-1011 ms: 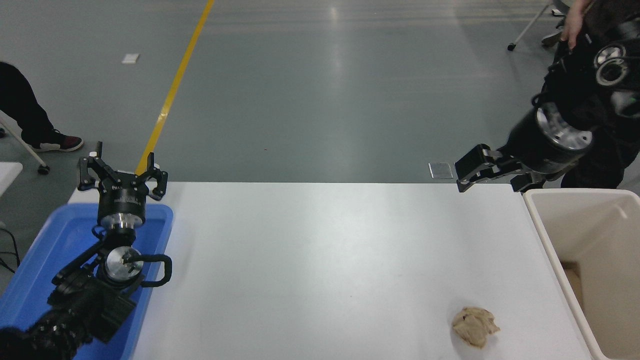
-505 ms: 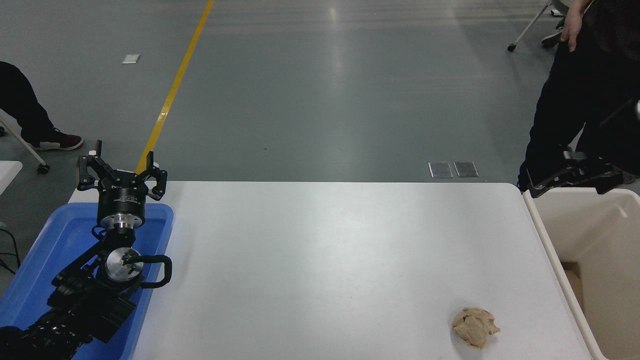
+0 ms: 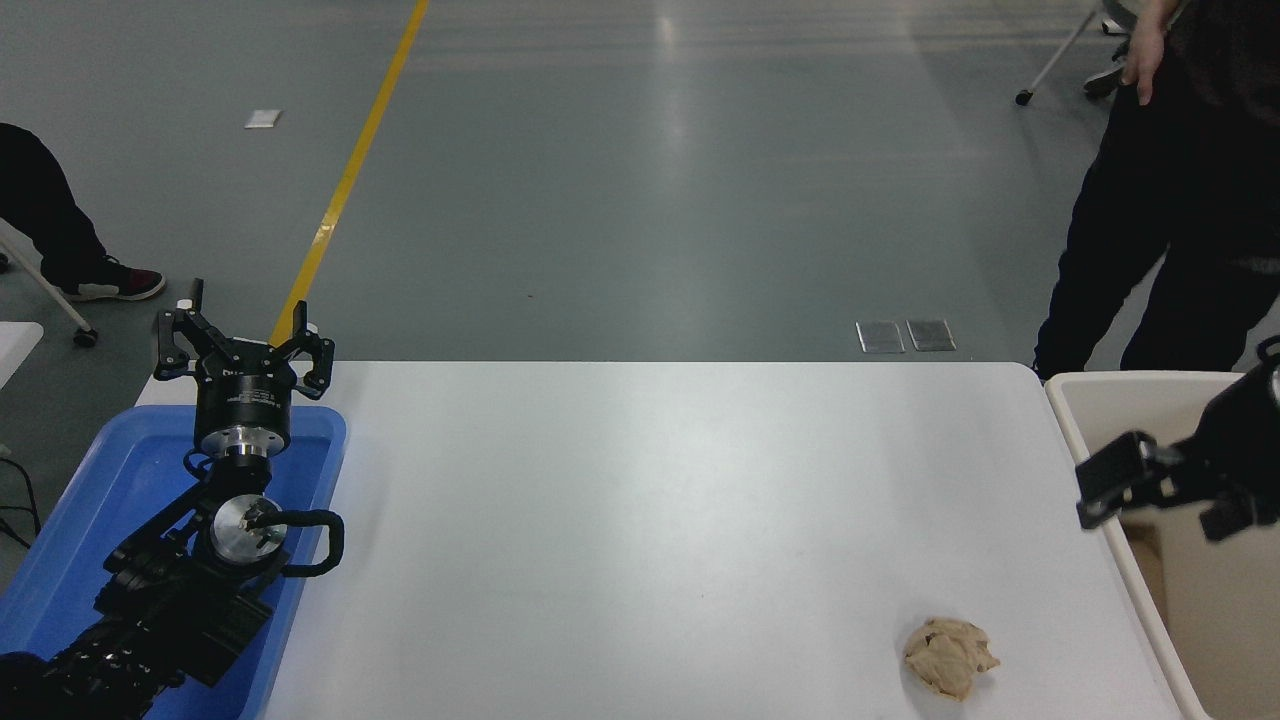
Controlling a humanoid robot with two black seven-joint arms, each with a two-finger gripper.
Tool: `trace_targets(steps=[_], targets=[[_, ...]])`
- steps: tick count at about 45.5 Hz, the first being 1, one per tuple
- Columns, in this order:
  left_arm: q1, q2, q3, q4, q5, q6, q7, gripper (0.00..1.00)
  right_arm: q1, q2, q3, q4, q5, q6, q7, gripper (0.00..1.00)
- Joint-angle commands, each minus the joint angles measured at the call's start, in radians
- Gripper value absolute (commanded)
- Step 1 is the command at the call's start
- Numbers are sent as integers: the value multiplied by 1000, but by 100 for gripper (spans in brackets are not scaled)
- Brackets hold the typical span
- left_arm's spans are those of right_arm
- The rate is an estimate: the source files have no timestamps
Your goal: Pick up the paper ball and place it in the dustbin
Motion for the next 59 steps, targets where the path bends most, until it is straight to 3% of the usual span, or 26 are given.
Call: trace_targets(steps=[1, 9, 25, 44, 51, 55, 59], targets=[[0, 0, 0, 0, 0, 0, 0, 99, -377, -19, 242, -79, -97, -116, -3, 99], [0, 0, 0, 0, 0, 0, 0, 99, -577, 54, 345, -203, -172, -151, -6, 100], [0, 0, 0, 0, 0, 0, 0, 99, -785, 217, 507, -315, -157, -200, -6, 100], [0, 0, 0, 0, 0, 0, 0, 99, -894, 323, 547, -413, -136, -266, -4, 97], [0, 0, 0, 0, 0, 0, 0, 99, -919, 329, 543, -441, -137, -286, 2, 72], [0, 0, 0, 0, 0, 0, 0, 99, -939, 329, 540, -458, -145, -312, 3, 43], [0, 0, 0, 0, 0, 0, 0, 99, -942, 335, 538, -463, -146, -320, 3, 34]])
